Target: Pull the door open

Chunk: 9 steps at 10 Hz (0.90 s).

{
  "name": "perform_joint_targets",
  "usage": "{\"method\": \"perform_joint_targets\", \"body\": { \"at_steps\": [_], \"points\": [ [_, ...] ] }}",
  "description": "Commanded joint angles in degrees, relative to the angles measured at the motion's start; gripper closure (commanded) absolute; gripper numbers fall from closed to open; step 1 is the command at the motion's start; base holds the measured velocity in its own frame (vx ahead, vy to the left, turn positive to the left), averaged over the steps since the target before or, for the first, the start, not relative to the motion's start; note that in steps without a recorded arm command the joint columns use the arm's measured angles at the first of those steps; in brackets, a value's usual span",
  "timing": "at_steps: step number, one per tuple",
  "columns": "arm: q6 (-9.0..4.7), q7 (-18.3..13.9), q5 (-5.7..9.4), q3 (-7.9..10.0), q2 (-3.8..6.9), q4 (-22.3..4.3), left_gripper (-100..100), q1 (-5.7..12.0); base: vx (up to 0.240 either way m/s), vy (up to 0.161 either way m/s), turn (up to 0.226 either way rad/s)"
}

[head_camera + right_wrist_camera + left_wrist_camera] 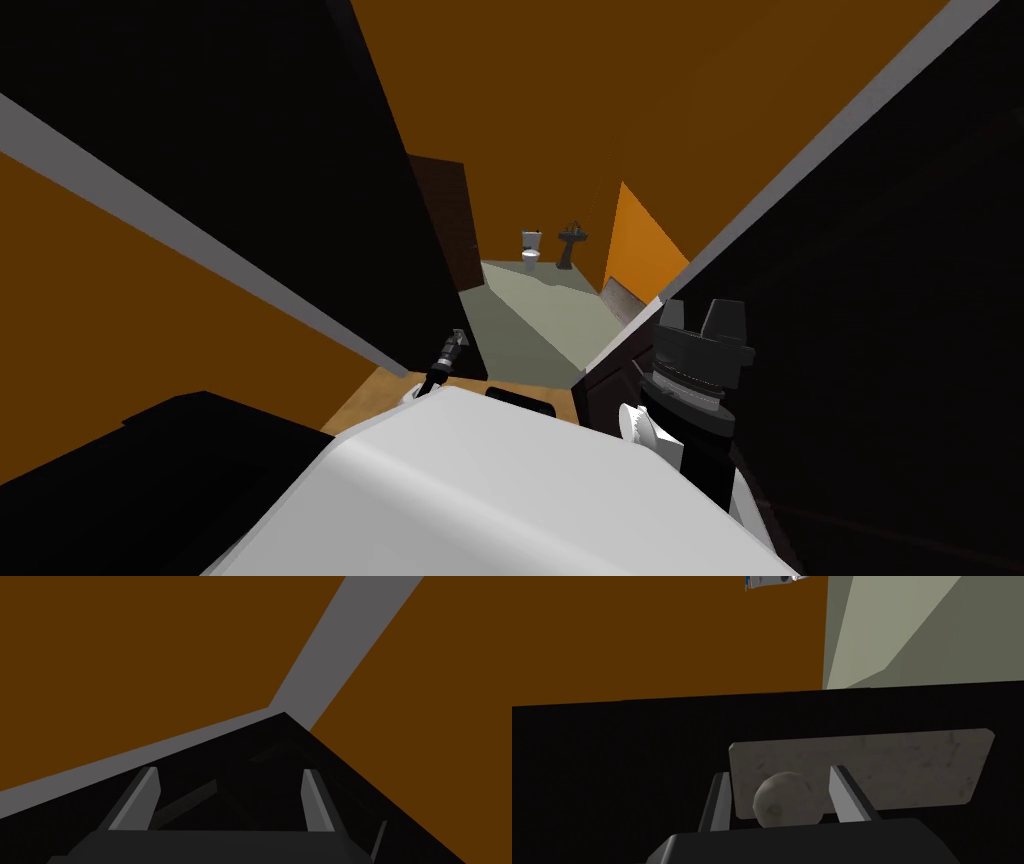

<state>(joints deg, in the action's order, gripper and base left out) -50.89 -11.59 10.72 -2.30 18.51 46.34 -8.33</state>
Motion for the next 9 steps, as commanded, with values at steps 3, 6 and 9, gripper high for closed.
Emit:
{"method": "perform_joint_targets", "body": {
  "at_steps": [3, 6, 9],
  "points": [
    [0.1, 0.0, 0.01, 0.02, 0.03, 0.0, 100, 0.12, -0.019, 0.002, -0.011],
    [-0.67, -0.8, -0.32, -0.89, 0.84, 0.3, 100, -0.77, -0.03, 0.005, -0.037],
    [-1.89, -2.1, -0.72, -2.01, 2.07, 0.7, 100, -1.99, -0.163, 0.06, -0.102]
  ]
}}
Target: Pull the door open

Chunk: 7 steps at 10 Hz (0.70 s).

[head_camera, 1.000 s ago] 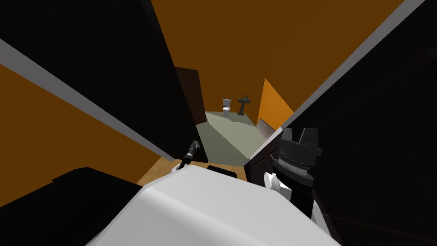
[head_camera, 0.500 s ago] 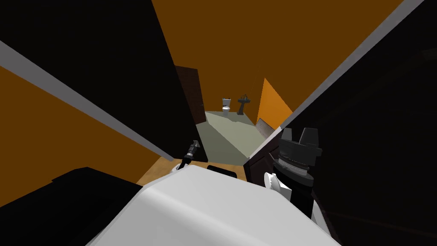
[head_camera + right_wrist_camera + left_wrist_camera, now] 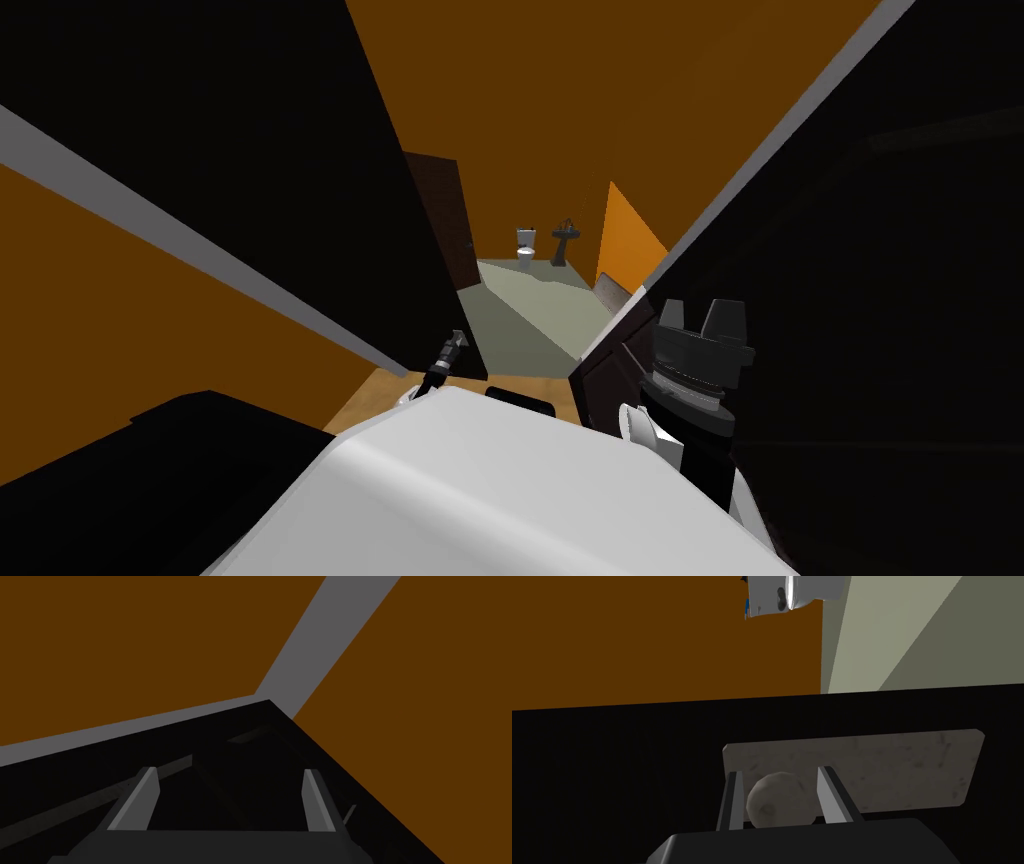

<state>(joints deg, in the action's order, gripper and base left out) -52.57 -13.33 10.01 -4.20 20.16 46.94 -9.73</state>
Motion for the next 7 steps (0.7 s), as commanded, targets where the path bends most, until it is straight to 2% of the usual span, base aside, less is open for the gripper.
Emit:
{"method": "perform_joint_targets", "body": {
  "at_steps": [1, 3, 5, 6, 7],
  "points": [
    [-0.89, -1.0, -0.23, -0.74, 1.11, 0.4, 100, -1.27, -0.209, 0.033, -0.107],
    [-2.49, -2.6, -0.74, -2.2, 2.71, 1.0, 100, -2.88, -0.225, 0.061, -0.128],
    [-3.52, -3.7, -1.07, -3.15, 3.74, 1.3, 100, -3.91, -0.218, 0.06, -0.107],
    [-2.71, -3.2, -1.13, -3.21, 3.08, 1.6, 100, -3.7, -0.085, 0.009, -0.019],
    [-3.98, -3.8, -1.28, -3.88, 3.66, 1.3, 100, -4.6, -0.123, 0.018, -0.109]
  ]
}}
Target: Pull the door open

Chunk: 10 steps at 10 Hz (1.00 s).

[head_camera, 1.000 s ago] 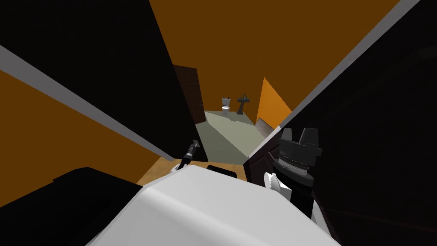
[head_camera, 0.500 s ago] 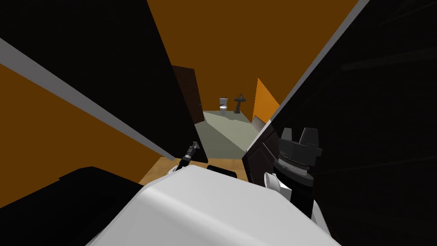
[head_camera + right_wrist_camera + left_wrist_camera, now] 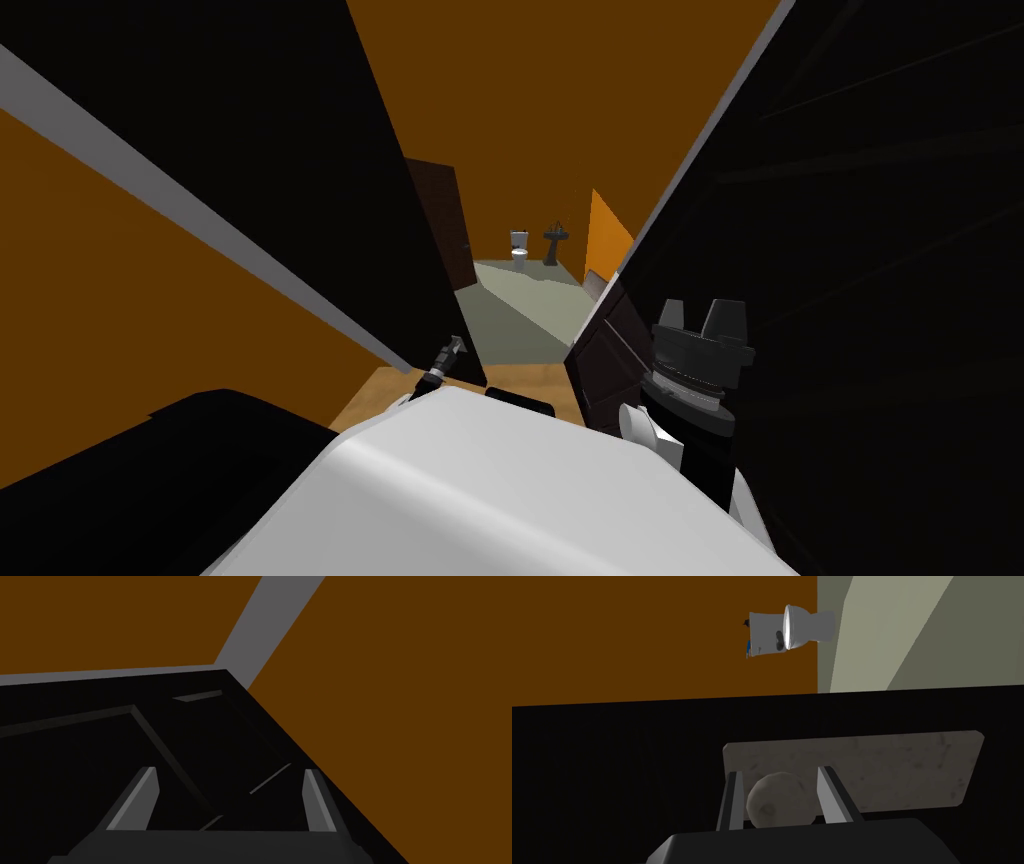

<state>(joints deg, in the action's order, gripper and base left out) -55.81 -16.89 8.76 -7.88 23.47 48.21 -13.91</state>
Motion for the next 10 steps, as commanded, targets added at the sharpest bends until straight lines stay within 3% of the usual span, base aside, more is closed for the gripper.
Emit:
{"method": "perform_joint_targets", "body": {
  "at_steps": [1, 8, 9, 10],
  "points": [
    [-1.6, -0.6, -0.07, -0.47, 0.77, -0.2, 100, -0.83, -0.204, 0.041, -0.178],
    [-7.71, -2.7, -0.31, -2.42, 3.74, -1.6, 100, -3.74, -0.186, 0.057, -0.127],
    [-6.74, -2.5, -0.4, -2.51, 3.39, -0.9, 100, -3.78, -0.075, 0.02, -0.027],
    [-8.64, -2.8, -0.25, -3.06, 3.62, -2.3, 100, -4.44, -0.068, 0.02, -0.102]
  ]
}}
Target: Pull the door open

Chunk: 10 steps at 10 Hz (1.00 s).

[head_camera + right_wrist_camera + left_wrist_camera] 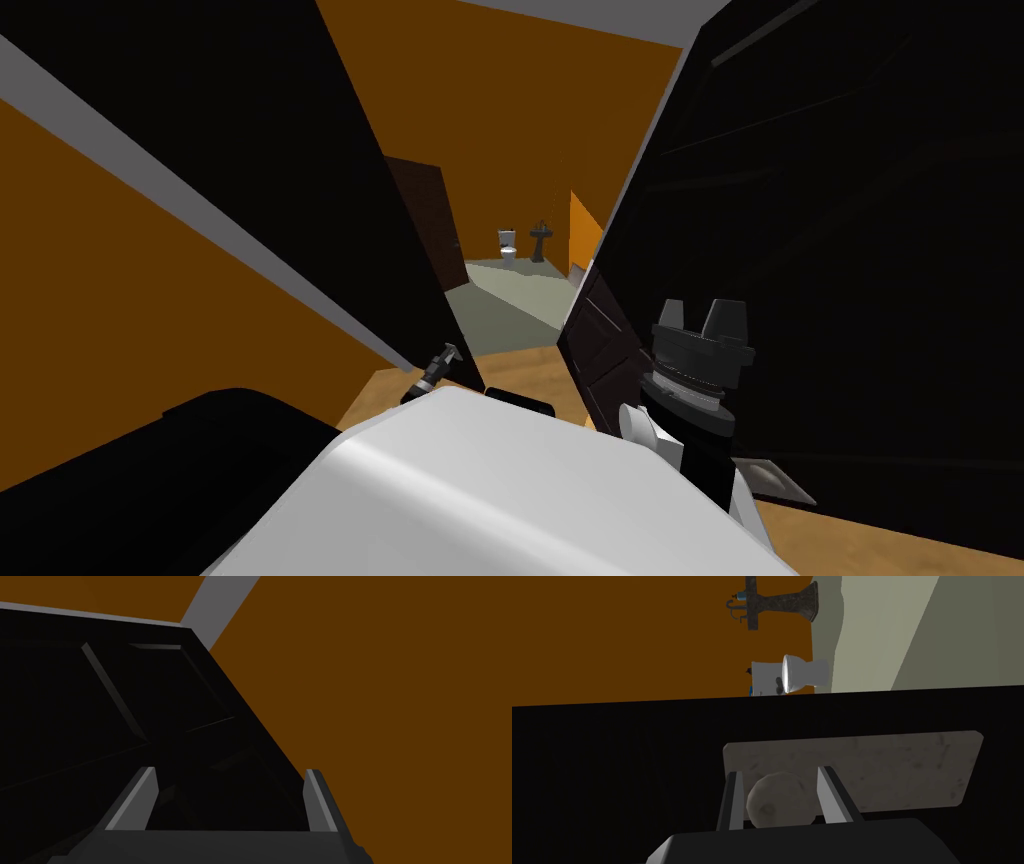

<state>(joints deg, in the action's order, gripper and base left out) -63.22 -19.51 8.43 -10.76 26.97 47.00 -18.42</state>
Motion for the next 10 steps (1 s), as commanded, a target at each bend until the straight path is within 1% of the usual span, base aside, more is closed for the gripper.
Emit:
{"method": "perform_joint_targets", "body": {
  "at_steps": [1, 2, 4, 8, 9, 10],
  "points": [
    [-2.4, -0.2, 0.23, -0.41, 0.3, -1.8, 100, -0.25, -0.094, 0.033, -0.118],
    [-3.8, -0.4, 0.4, -0.68, 0.51, -2.7, 100, -0.62, -0.087, 0.04, -0.109],
    [-7.06, -0.6, 0.78, -1.3, 1.0, -4.8, 100, -1.47, -0.099, 0.037, -0.132],
    [-14.08, -1.2, 1.6, -2.62, 2.04, -9.2, 100, -3.29, -0.1, 0.038, -0.131],
    [-17.0, -1.5, 1.95, -3.19, 2.49, -11.1, 100, -4.06, -0.142, 0.023, -0.192],
    [-18.18, -1.6, 2.09, -3.41, 2.67, -11.9, 100, -4.37, -0.144, 0.043, -0.133]
  ]
}}
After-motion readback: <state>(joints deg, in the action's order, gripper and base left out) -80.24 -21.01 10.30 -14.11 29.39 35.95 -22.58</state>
